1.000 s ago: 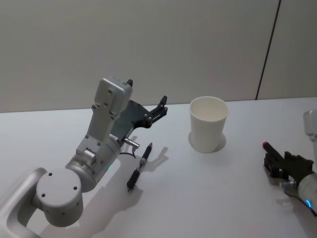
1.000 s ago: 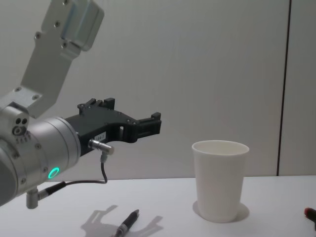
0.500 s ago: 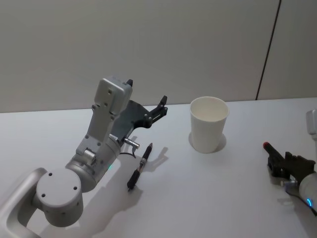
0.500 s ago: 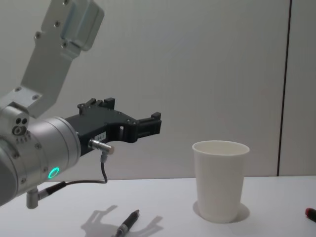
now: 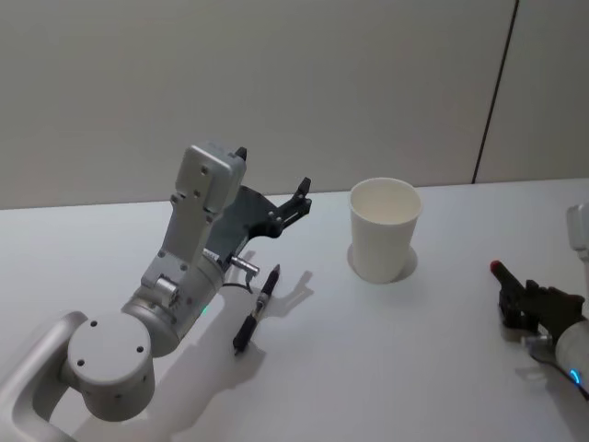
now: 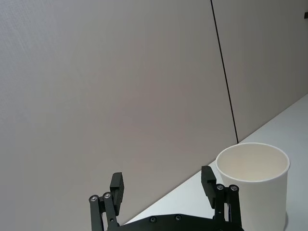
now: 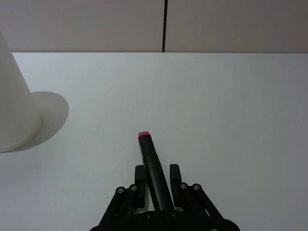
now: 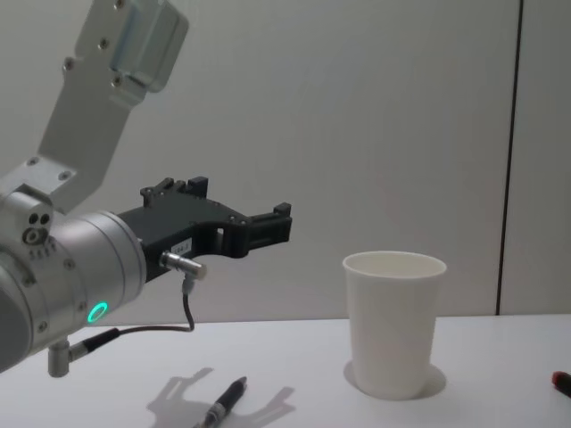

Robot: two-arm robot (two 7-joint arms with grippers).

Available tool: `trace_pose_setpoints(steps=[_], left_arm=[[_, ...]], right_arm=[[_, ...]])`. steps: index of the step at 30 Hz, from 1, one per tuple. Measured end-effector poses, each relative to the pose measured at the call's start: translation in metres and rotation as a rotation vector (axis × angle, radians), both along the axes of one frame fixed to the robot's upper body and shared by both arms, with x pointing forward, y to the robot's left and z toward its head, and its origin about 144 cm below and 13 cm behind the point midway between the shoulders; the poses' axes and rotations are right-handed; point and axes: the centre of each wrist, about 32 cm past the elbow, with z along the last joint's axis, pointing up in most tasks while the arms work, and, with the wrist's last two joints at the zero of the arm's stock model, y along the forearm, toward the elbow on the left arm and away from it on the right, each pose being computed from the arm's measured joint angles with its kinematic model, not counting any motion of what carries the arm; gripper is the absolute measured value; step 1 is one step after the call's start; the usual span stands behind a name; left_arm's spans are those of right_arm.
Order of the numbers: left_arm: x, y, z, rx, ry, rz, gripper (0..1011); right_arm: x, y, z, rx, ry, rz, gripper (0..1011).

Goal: Place the pen into the pen holder.

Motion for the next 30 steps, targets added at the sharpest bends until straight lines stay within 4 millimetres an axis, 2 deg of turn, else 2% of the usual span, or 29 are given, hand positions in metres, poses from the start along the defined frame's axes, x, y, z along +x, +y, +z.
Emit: trace_pose_setpoints(steps=[13,30], left_arm=[[0.0,0.0,0.0,0.0,0.0,0.0,1001],[0.0,0.0,0.0,0.0,0.0,0.0,1001]], right_arm=[[-0.0026,0.0009,-0.0034,-0.016,-0.055,0.057,187],[-0.0024,0.0038,-0.0018,-0.026,-0.156,0.095,187]])
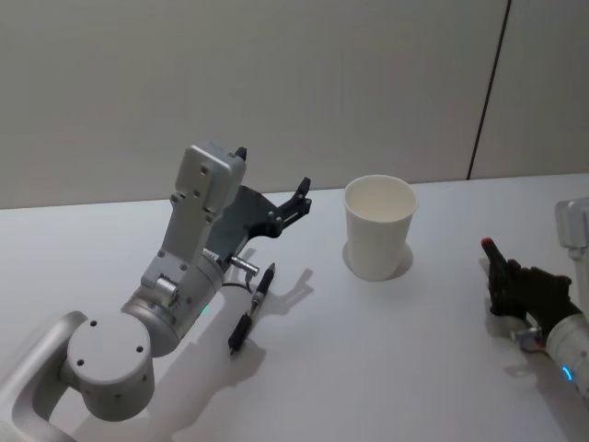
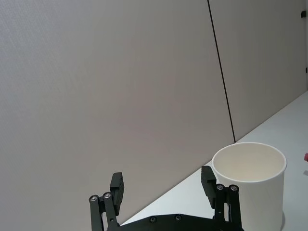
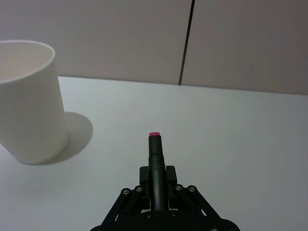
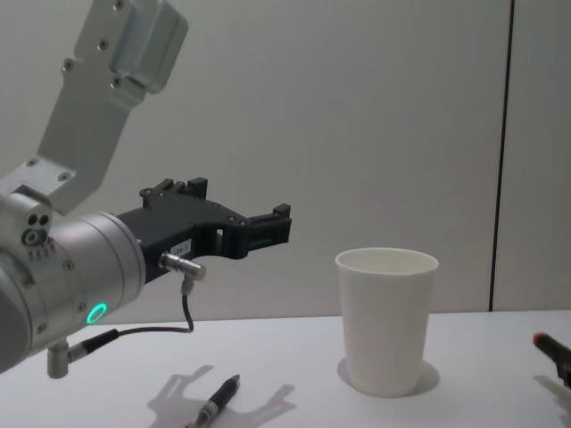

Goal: Place the pen into the pen holder.

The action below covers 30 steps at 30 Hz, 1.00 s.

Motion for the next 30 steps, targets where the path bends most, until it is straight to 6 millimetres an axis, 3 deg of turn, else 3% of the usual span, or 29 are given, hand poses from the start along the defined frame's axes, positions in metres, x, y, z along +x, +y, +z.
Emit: trace_pose_setpoints(steps=[16,30], left_arm=[[0.0,0.0,0.0,0.0,0.0,0.0,1001],[0.0,0.0,0.0,0.0,0.0,0.0,1001]], right_arm=[[0.005,0.0,0.005,0.005,-0.202,0.033,187],[0.021,-0.001,0.018,0.019,-0.428,0.087,187]])
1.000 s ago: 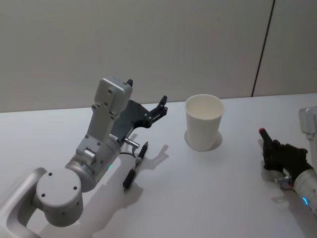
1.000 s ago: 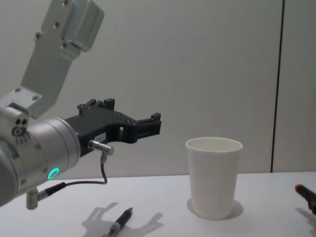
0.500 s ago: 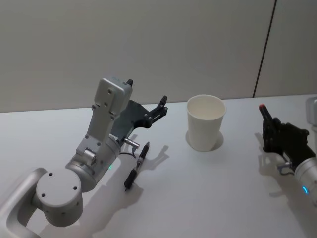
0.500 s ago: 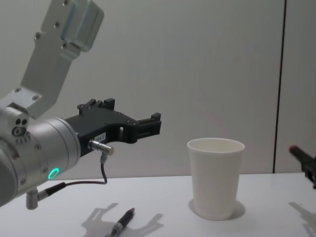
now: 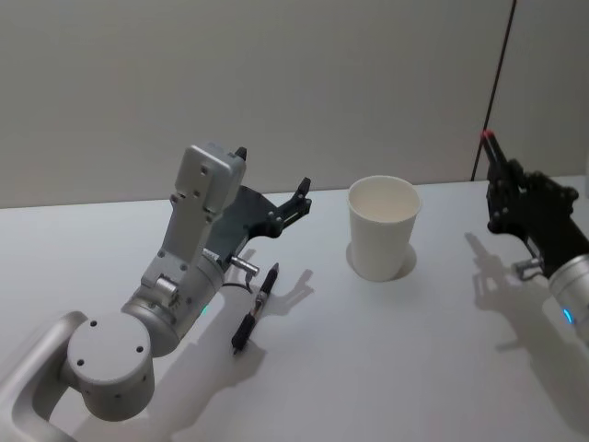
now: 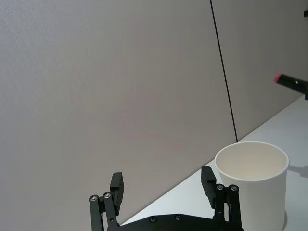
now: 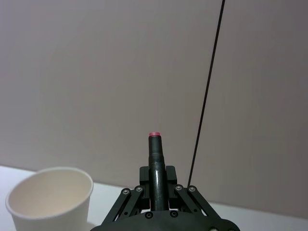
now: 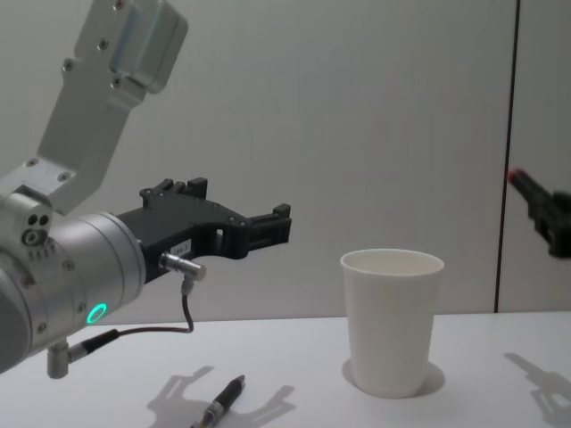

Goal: Place the pen into the pen holder.

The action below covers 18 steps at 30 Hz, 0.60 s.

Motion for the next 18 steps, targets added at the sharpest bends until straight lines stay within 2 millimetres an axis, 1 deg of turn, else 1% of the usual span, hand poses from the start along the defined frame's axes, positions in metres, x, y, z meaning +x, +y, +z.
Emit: trace_pose_setpoints(steps=[3,4,5,8,9,15,18], left_arm=[[0.0,0.0,0.0,0.0,0.0,0.0,1001],[0.0,0.0,0.0,0.0,0.0,0.0,1001],[0.0,0.0,0.0,0.0,0.0,0.0,1001],[0.0,0.0,0.0,0.0,0.0,0.0,1000],[0.0,0.0,0.0,0.0,0.0,0.0,1001],[0.0,0.0,0.0,0.0,0.0,0.0,1001],[0.0,0.0,0.0,0.0,0.0,0.0,1001]], right_arm=[[0.004,0.0,0.002,0.001,-0.037,0.012,187],[0.009,0.001,0.005,0.002,-0.073,0.024,187],[0.009,0.001,0.005,0.002,-0.073,0.024,187],[0.019,0.002,0.009,0.002,-0.135,0.045,187],[0.019,0.002,0.009,0.002,-0.135,0.045,187],[0.038,0.007,0.016,-0.004,-0.232,0.085,187],[0.053,0.011,0.02,-0.013,-0.294,0.118,187]])
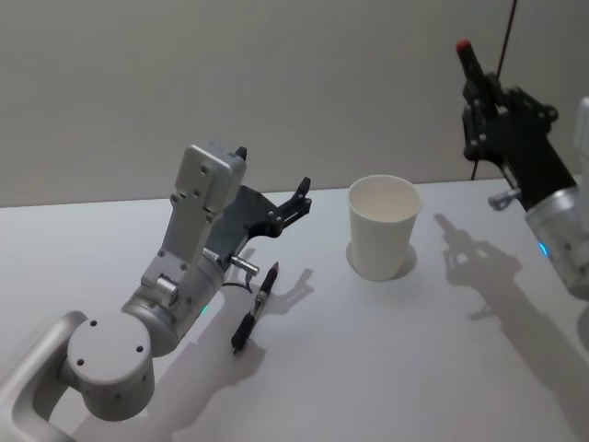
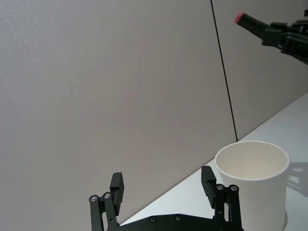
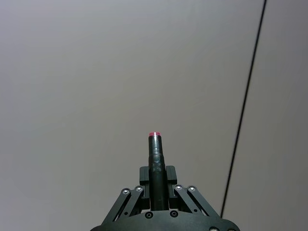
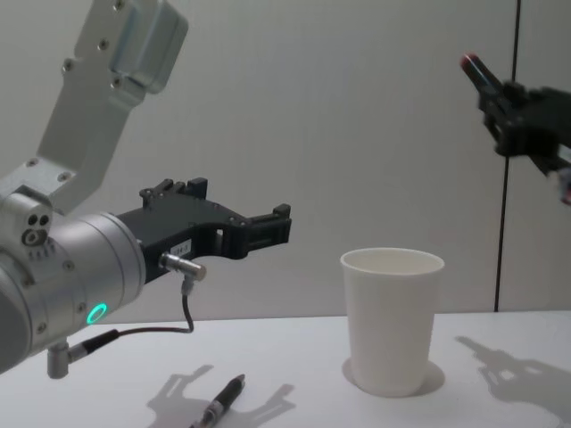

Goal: Place the pen into the pen holder.

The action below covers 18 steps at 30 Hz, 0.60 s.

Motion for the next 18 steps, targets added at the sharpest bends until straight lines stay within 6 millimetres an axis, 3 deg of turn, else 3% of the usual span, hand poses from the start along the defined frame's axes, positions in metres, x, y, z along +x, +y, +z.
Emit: trace_pose_setpoints(steps=[7,18], left_arm=[[0.0,0.0,0.0,0.0,0.0,0.0,1001],[0.0,0.0,0.0,0.0,0.0,0.0,1001]], right_arm=[[0.021,0.01,0.003,-0.024,-0.065,0.044,187],[0.036,0.02,-0.001,-0.06,-0.092,0.089,187]])
